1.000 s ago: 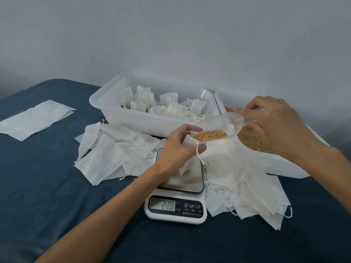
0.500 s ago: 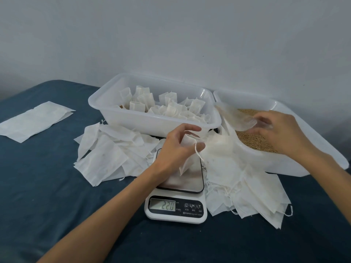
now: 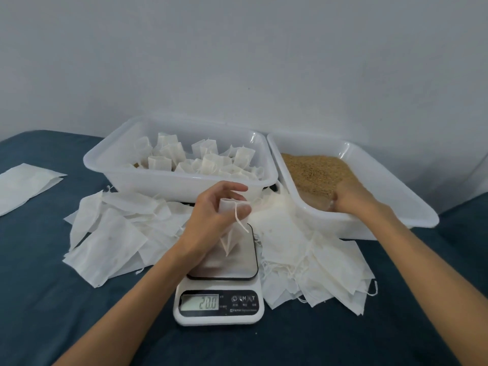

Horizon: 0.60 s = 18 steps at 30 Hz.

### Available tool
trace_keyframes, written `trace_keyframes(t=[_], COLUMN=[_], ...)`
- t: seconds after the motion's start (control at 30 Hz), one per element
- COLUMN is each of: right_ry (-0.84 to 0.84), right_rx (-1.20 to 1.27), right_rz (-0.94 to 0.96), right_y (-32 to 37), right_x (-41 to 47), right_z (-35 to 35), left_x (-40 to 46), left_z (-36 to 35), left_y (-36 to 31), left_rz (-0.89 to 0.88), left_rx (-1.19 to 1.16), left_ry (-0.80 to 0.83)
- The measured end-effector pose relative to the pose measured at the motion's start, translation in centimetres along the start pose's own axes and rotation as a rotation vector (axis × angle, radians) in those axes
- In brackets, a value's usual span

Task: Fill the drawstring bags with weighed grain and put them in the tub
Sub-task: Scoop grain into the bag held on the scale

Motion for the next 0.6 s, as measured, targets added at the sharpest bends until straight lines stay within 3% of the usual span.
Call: trace_keyframes(t=[0.07,0.13,0.2,0.27,0.33,0.43,0.6], right_ry=[0.041,-0.053,-0.369,-0.679,-0.803,-0.731,-0.563], right_rx=[-0.011,-0.035,0.065,0.380,0.649,0.815,0.952], right_rz=[-0.008,-0.013,0.038,0.175,0.390,0.570,0.606], right_y=[0.1,0.2,1.2,3.4,7.0,11.8,13.7], right_x=[-0.4,-1.3,-3.7,-8.2,-12.6,-15.7,-15.0], right_z=[-0.2,1.1,4.1,6.6,7.4,5.3,1.8], left_x=[0.1,0.1,0.2,0.3,0.2,0.2,3.5], left_z=[-0.1,-0.2,0.1,0.9,1.8,2.9,7.3], left_y=[0.2,0.6,0.5,-0.1,-1.0,-2.8,-7.3], left_rz=[0.048,0.115,0.128,0.075,-0.004,-0.091,-0.230], left_rx=[0.015,0.109,0.207,0.240,0.233,0.240,0.401], left_ry=[0.053,0.157,0.198,0.159,0.092,-0.009,-0.274])
Point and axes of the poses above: each hand's wrist, its own x-axis towards the middle knuckle, its own z-axis out of the back of the hand, y = z × x, the point moved 8 cm from there along x, towards the middle knuckle, and after that the axes turned 5 degrees about -x, right-handed, at the moved point
